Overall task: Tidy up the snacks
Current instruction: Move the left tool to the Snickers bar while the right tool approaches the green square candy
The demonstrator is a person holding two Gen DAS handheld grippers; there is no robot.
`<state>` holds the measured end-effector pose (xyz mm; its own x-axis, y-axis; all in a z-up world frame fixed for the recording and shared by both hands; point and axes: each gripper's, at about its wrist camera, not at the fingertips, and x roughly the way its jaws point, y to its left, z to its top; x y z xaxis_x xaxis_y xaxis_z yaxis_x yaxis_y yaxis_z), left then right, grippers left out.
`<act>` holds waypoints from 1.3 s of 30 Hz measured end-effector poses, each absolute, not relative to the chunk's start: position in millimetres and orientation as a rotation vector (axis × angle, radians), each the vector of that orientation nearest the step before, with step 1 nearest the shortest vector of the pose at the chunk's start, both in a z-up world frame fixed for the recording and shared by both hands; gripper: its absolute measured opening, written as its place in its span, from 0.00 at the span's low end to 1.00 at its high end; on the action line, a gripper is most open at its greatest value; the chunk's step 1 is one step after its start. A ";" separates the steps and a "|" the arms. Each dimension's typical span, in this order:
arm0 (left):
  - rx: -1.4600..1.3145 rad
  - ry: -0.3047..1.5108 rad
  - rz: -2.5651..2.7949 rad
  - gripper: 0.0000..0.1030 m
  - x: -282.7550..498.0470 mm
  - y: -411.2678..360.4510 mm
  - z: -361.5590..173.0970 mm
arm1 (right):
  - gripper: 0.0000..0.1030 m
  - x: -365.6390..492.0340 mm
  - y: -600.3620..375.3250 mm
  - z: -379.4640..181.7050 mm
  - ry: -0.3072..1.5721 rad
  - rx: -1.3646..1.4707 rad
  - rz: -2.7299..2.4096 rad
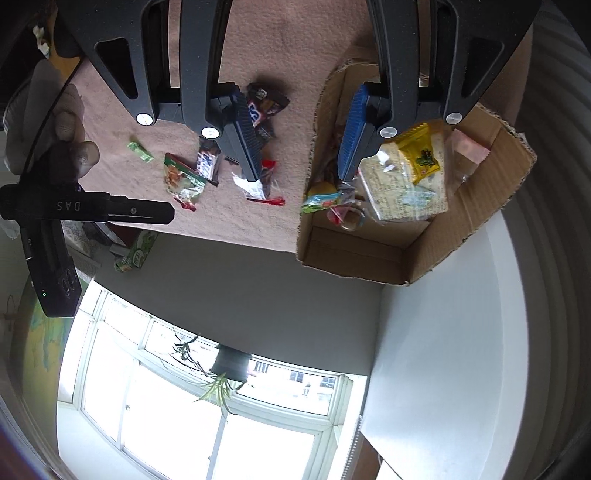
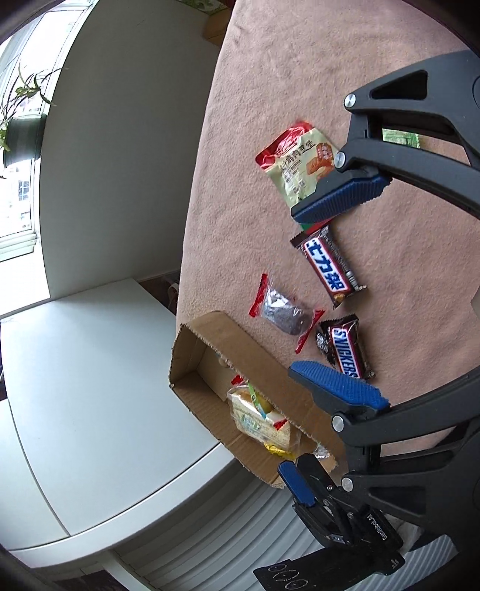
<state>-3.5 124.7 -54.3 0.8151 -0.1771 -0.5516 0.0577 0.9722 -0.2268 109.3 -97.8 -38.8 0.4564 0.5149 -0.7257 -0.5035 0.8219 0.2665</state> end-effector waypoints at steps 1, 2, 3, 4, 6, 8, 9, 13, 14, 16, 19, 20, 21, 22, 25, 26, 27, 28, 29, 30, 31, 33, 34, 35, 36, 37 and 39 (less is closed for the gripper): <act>-0.200 0.618 -0.156 0.41 -1.1 116.8 -55.4 | 0.77 110.6 -105.0 -43.2 0.916 0.024 0.619; -0.197 0.636 -0.179 0.41 1.9 109.8 -57.7 | 0.77 112.0 -112.3 -47.6 0.936 0.037 0.613; -0.191 0.656 -0.196 0.41 5.5 102.3 -60.7 | 0.77 113.2 -119.6 -52.5 0.953 0.052 0.609; -0.181 0.677 -0.210 0.41 9.6 95.4 -64.3 | 0.77 114.0 -126.7 -55.9 0.965 0.065 0.605; -0.153 0.718 -0.213 0.41 17.3 82.9 -72.5 | 0.77 113.7 -140.6 -62.2 0.972 0.074 0.584; -0.134 0.749 -0.219 0.41 22.7 73.5 -79.0 | 0.77 113.7 -154.3 -69.4 0.983 0.082 0.568; -0.125 0.761 -0.221 0.41 25.5 69.4 -81.6 | 0.77 114.2 -161.3 -73.2 0.991 0.090 0.562; -0.093 0.799 -0.216 0.48 33.1 57.0 -92.7 | 0.77 118.0 -188.9 -90.3 1.022 0.124 0.530; -0.082 0.806 -0.208 0.48 34.0 54.7 -95.2 | 0.77 120.0 -195.6 -94.6 1.031 0.139 0.521; -0.067 0.817 -0.197 0.48 36.1 52.5 -98.4 | 0.77 123.3 -205.9 -103.2 1.052 0.170 0.513; -0.063 0.834 -0.184 0.49 40.5 52.9 -102.9 | 0.77 124.9 -213.1 -114.2 1.076 0.188 0.509; -0.056 0.843 -0.182 0.54 42.5 51.9 -104.9 | 0.77 124.2 -214.1 -116.6 1.079 0.187 0.511; -0.046 0.848 -0.175 0.56 43.9 50.4 -106.9 | 0.77 123.1 -214.3 -118.4 1.081 0.184 0.515; -0.037 0.851 -0.166 0.56 44.9 49.5 -108.7 | 0.77 122.0 -214.0 -119.7 1.082 0.180 0.517; -0.030 0.873 -0.166 0.56 48.2 49.9 -114.0 | 0.77 118.9 -213.9 -123.4 1.081 0.171 0.519; -0.033 0.878 -0.163 0.56 48.8 51.0 -115.3 | 0.77 118.1 -213.9 -124.1 1.079 0.166 0.519; -0.040 0.884 -0.167 0.56 48.2 52.8 -116.2 | 0.77 117.8 -213.9 -124.7 1.078 0.161 0.519; -0.047 0.887 -0.172 0.56 47.2 53.9 -116.2 | 0.77 117.0 -213.5 -124.8 1.076 0.154 0.518; -0.055 0.887 -0.180 0.56 46.0 54.0 -115.9 | 0.77 116.4 -213.1 -124.3 1.074 0.146 0.517; -0.063 0.889 -0.194 0.56 44.6 53.8 -115.2 | 0.77 115.7 -212.4 -124.0 1.072 0.138 0.515; -0.072 0.892 -0.214 0.56 41.7 53.6 -114.4 | 0.77 114.9 -211.6 -123.8 1.071 0.131 0.514; -0.076 0.890 -0.238 0.56 38.0 52.9 -111.9 | 0.77 113.1 -209.6 -123.6 1.068 0.112 0.510; -0.066 0.885 -0.229 0.56 37.1 51.0 -111.2 | 0.77 112.5 -208.5 -123.8 1.066 0.101 0.507; -0.055 0.882 -0.222 0.56 36.8 50.6 -111.3 | 0.77 111.7 -207.1 -123.9 1.063 0.089 0.504; -0.047 0.885 -0.223 0.56 37.5 49.1 -112.0 | 0.77 110.9 -205.7 -123.7 1.059 0.075 0.501; -0.042 0.889 -0.220 0.56 38.2 48.9 -112.8 | 0.77 109.8 -203.9 -123.7 1.055 0.060 0.497; -0.040 0.895 -0.206 0.50 42.4 48.1 -114.7 | 0.72 107.5 -200.5 -123.7 1.046 0.026 0.485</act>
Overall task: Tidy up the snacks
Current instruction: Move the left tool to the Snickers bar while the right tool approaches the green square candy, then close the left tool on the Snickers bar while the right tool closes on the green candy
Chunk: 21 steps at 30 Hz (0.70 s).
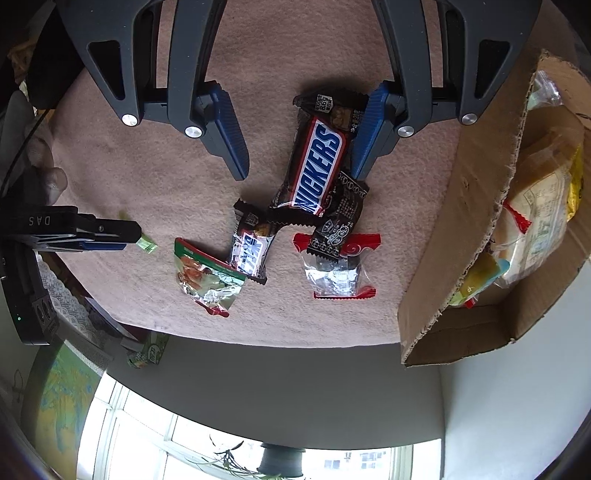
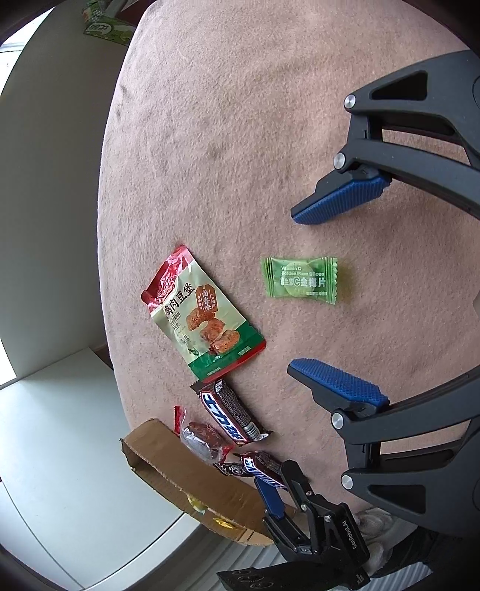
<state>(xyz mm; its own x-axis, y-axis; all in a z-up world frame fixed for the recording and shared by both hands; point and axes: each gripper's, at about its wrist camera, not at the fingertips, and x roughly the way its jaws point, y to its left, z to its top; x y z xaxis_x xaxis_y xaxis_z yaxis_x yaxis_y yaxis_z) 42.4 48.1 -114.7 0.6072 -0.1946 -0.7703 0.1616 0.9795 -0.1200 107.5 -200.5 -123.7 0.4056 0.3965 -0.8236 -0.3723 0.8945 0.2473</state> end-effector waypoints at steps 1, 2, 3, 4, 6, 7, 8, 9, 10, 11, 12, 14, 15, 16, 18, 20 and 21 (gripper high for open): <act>-0.040 0.900 -0.200 0.46 44.7 47.6 -116.1 | 0.70 106.4 -198.5 -123.9 1.041 0.006 0.477; -0.039 0.900 -0.193 0.40 46.5 47.8 -116.6 | 0.68 105.9 -196.6 -123.9 1.036 -0.016 0.469; -0.038 0.902 -0.190 0.38 48.0 47.7 -116.9 | 0.66 105.0 -194.8 -124.3 1.032 -0.037 0.464; -0.037 0.904 -0.192 0.34 49.2 48.0 -117.3 | 0.65 104.3 -193.1 -124.6 1.028 -0.056 0.458; -0.034 0.907 -0.196 0.32 50.7 47.4 -118.5 | 0.57 102.9 -190.4 -125.4 1.019 -0.093 0.441; -0.022 0.905 -0.193 0.31 49.9 46.2 -119.2 | 0.55 102.7 -188.5 -125.8 1.015 -0.115 0.430; -0.005 0.901 -0.187 0.30 48.4 43.8 -119.6 | 0.53 102.7 -186.1 -126.3 1.013 -0.140 0.422; 0.013 0.900 -0.185 0.29 46.5 40.8 -120.0 | 0.51 102.6 -183.7 -126.6 1.010 -0.162 0.420; 0.027 0.895 -0.185 0.28 43.8 37.9 -120.1 | 0.49 102.6 -181.2 -126.7 1.007 -0.180 0.416; 0.040 0.891 -0.186 0.28 41.8 35.2 -120.4 | 0.45 102.3 -179.7 -126.7 1.003 -0.194 0.411; 0.050 0.888 -0.185 0.27 40.6 33.4 -120.7 | 0.38 102.1 -178.5 -126.3 1.001 -0.202 0.411; 0.050 0.885 -0.184 0.27 39.7 32.8 -120.1 | 0.26 100.9 -176.8 -125.0 0.996 -0.212 0.411; 0.041 0.886 -0.186 0.27 39.9 34.4 -120.0 | 0.23 100.5 -176.6 -124.5 0.993 -0.216 0.405; 0.027 0.888 -0.188 0.27 40.5 36.2 -119.6 | 0.23 99.7 -176.8 -124.1 0.992 -0.218 0.403; 0.000 0.888 -0.195 0.27 39.8 40.0 -118.1 | 0.23 99.0 -178.0 -123.6 0.991 -0.212 0.402; -0.017 0.884 -0.201 0.27 37.6 41.8 -116.6 | 0.22 96.5 -181.2 -121.8 0.989 -0.203 0.402; -0.022 0.882 -0.207 0.27 36.7 42.4 -115.8 | 0.22 95.8 -182.0 -121.1 0.989 -0.197 0.401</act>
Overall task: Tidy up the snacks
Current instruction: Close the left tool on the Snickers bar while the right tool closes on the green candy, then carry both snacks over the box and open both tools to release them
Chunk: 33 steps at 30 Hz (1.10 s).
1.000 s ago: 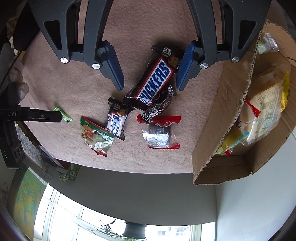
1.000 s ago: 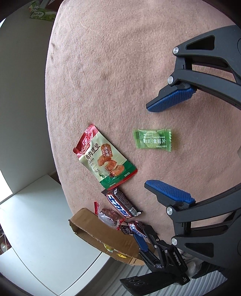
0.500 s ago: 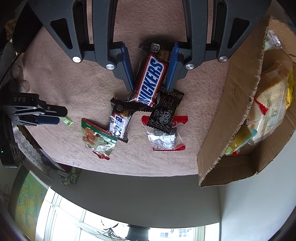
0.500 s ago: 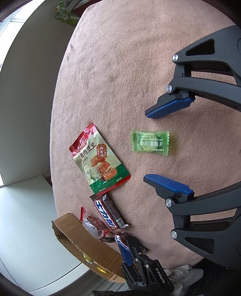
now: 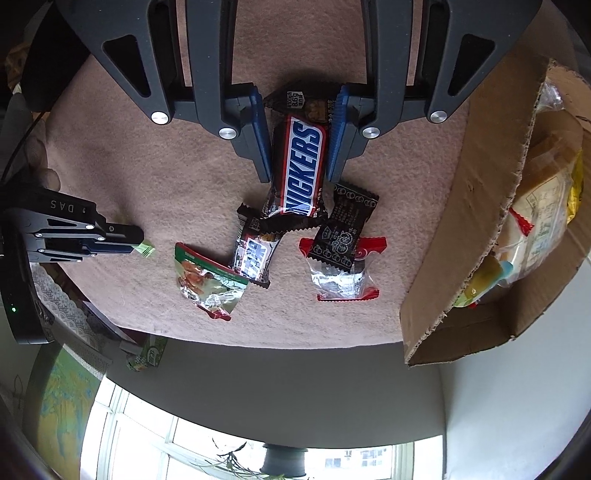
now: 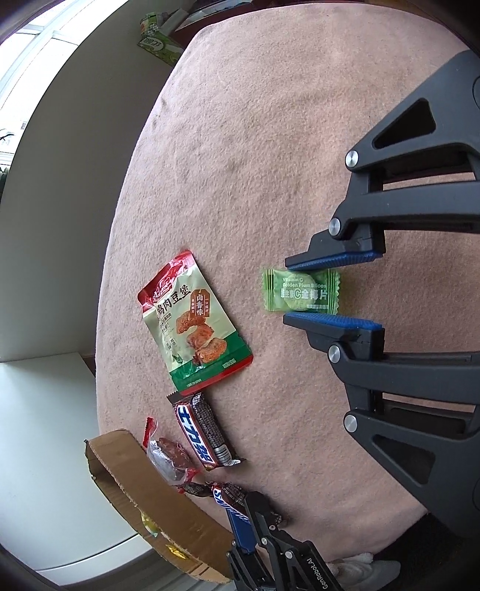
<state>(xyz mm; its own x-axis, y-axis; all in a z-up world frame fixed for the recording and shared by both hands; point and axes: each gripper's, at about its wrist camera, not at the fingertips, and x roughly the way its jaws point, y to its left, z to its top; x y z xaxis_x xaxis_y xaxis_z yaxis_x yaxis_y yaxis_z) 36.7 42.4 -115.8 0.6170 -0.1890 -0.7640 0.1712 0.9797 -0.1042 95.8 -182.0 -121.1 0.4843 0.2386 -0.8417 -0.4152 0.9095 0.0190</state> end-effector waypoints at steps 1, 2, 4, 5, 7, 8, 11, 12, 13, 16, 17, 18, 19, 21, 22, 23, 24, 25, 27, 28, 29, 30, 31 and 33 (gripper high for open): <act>-0.028 0.879 -0.211 0.27 35.7 43.2 -114.4 | 0.22 94.7 -183.3 -120.3 0.989 -0.192 0.401; -0.035 0.875 -0.214 0.27 34.5 44.3 -113.2 | 0.22 93.4 -184.3 -119.6 0.989 -0.189 0.401; -0.046 0.865 -0.222 0.27 32.0 45.7 -110.1 | 0.22 91.3 -185.9 -117.1 0.987 -0.186 0.400; -0.053 0.859 -0.223 0.27 30.8 45.6 -107.9 | 0.22 90.2 -186.5 -115.2 0.984 -0.184 0.401; -0.065 0.841 -0.228 0.27 29.0 45.1 -102.3 | 0.22 87.2 -187.9 -109.4 0.976 -0.180 0.402; -0.071 0.830 -0.231 0.27 27.0 46.6 -98.8 | 0.22 86.9 -186.1 -106.0 0.969 -0.179 0.404; -0.099 0.791 -0.235 0.27 23.4 50.1 -87.2 | 0.22 81.3 -180.9 -92.3 0.940 -0.175 0.415; -0.104 0.778 -0.236 0.27 21.6 52.5 -83.3 | 0.22 79.6 -178.6 -87.0 0.930 -0.173 0.422; -0.110 0.767 -0.234 0.27 20.4 55.2 -79.9 | 0.22 77.8 -175.4 -81.4 0.918 -0.172 0.431; -0.130 0.737 -0.214 0.27 17.8 65.0 -73.5 | 0.22 75.1 -162.5 -66.1 0.885 -0.172 0.458; -0.137 0.727 -0.204 0.27 17.3 69.2 -71.4 | 0.22 74.5 -157.6 -61.7 0.876 -0.171 0.469; -0.145 0.717 -0.191 0.27 16.2 74.5 -69.6 | 0.22 74.8 -151.2 -58.0 0.867 -0.171 0.481; -0.152 0.706 -0.180 0.27 15.0 79.6 -67.4 | 0.22 75.0 -144.6 -54.6 0.860 -0.172 0.493; -0.165 0.685 -0.157 0.27 12.4 88.9 -63.9 | 0.22 75.2 -130.4 -48.6 0.847 -0.178 0.515; -0.172 0.674 -0.145 0.27 11.1 94.7 -62.4 | 0.22 76.0 -124.0 -45.9 0.841 -0.181 0.525; -0.178 0.665 -0.132 0.27 9.6 100.3 -61.0 | 0.22 76.6 -116.4 -43.0 0.835 -0.183 0.536; -0.185 0.657 -0.117 0.27 7.9 106.8 -59.5 | 0.22 77.4 -109.7 -40.4 0.829 -0.184 0.548; -0.194 0.650 -0.102 0.27 6.9 113.1 -58.6 | 0.22 78.2 -103.0 -36.9 0.822 -0.184 0.559; -0.208 0.636 -0.078 0.27 4.4 125.8 -56.2 | 0.22 80.2 -89.3 -29.8 0.808 -0.183 0.582; -0.215 0.629 -0.066 0.27 4.3 130.8 -54.7 | 0.22 81.7 -81.4 -26.9 0.803 -0.185 0.595; -0.221 0.620 -0.052 0.27 3.3 136.0 -53.8 | 0.22 84.6 -72.5 -25.1 0.798 -0.187 0.609; -0.223 0.614 -0.038 0.27 2.1 141.7 -52.9 | 0.22 86.6 -63.8 -23.1 0.792 -0.189 0.617; -0.225 0.608 -0.021 0.27 1.1 147.2 -52.6 | 0.22 88.4 -55.6 -20.9 0.789 -0.190 0.627; -0.233 0.601 0.008 0.27 -2.3 161.4 -53.6 | 0.22 91.4 -38.4 -17.3 0.789 -0.191 0.657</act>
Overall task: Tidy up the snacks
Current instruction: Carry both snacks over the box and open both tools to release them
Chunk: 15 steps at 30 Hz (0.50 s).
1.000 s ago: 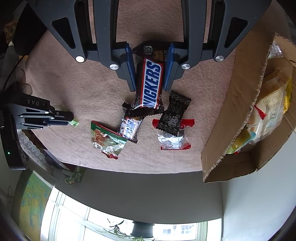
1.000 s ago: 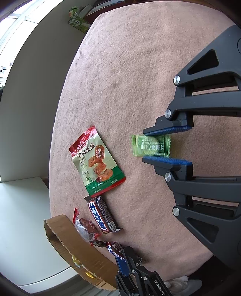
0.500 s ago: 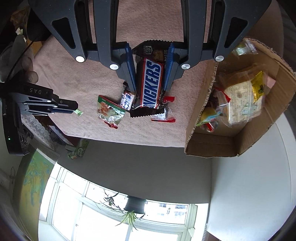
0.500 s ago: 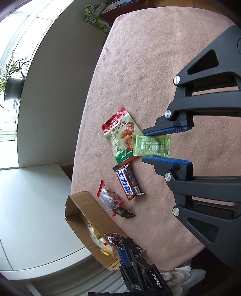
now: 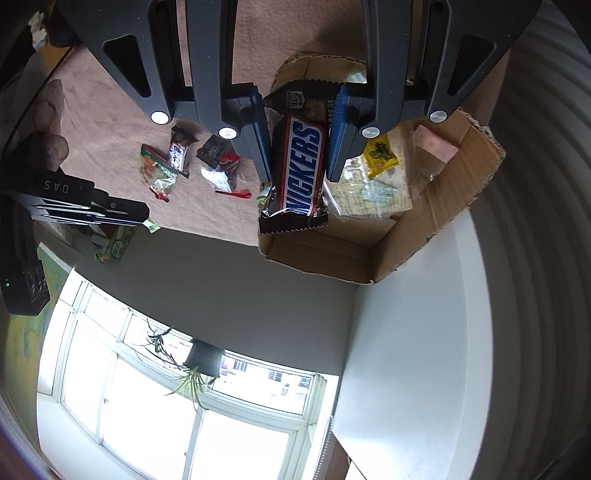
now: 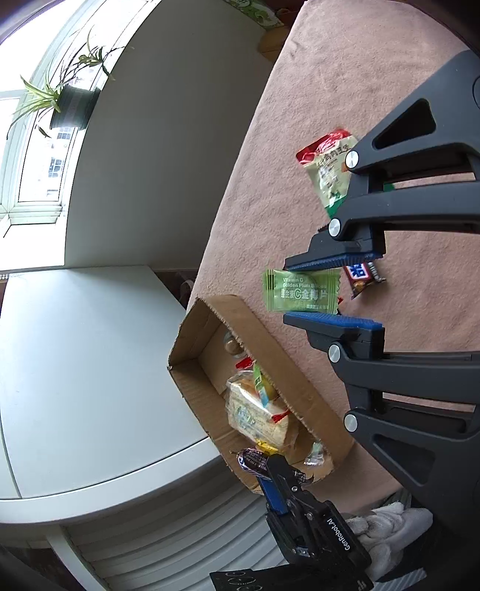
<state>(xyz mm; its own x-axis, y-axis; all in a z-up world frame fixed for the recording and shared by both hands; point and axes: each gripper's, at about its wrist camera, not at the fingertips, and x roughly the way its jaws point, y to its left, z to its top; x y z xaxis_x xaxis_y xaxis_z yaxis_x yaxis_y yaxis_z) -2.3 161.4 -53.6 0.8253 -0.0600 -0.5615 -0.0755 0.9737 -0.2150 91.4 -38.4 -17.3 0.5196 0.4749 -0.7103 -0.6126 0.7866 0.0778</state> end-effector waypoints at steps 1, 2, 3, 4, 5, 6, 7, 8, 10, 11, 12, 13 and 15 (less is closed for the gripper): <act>-0.241 0.600 0.021 0.27 -2.6 167.4 -54.5 | 0.22 92.8 -29.5 -15.6 0.786 -0.196 0.669; -0.251 0.599 0.033 0.27 -4.5 175.0 -55.2 | 0.22 94.1 -20.6 -13.7 0.781 -0.201 0.678; -0.259 0.600 0.045 0.27 -4.3 180.8 -56.4 | 0.22 95.8 -11.9 -12.0 0.776 -0.205 0.688; -0.263 0.602 0.058 0.27 -4.0 186.0 -57.5 | 0.22 97.3 -3.1 -10.6 0.776 -0.207 0.702; -0.264 0.601 0.072 0.27 -3.7 190.4 -58.2 | 0.22 99.6 4.9 -9.9 0.779 -0.208 0.717; -0.265 0.599 0.086 0.27 -4.3 194.1 -58.5 | 0.22 102.3 13.6 -9.4 0.784 -0.208 0.732; -0.267 0.599 0.097 0.27 -3.1 197.8 -58.4 | 0.22 104.8 22.4 -8.8 0.787 -0.210 0.740; -0.268 0.598 0.106 0.27 -2.0 201.3 -58.6 | 0.22 107.4 31.2 -8.4 0.788 -0.213 0.748; -0.265 0.599 0.122 0.27 -0.8 207.3 -60.2 | 0.22 113.4 48.7 -9.5 0.792 -0.219 0.763; -0.257 0.600 0.132 0.27 0.1 209.2 -61.0 | 0.22 117.1 56.6 -10.9 0.798 -0.219 0.772; -0.252 0.604 0.142 0.27 1.3 211.5 -62.0 | 0.22 120.9 65.3 -12.2 0.804 -0.218 0.780; -0.252 0.606 0.147 0.27 3.1 214.1 -62.9 | 0.22 125.0 72.6 -13.8 0.809 -0.217 0.786; -0.257 0.608 0.153 0.27 4.0 219.0 -64.1 | 0.22 131.2 87.9 -17.9 0.815 -0.225 0.795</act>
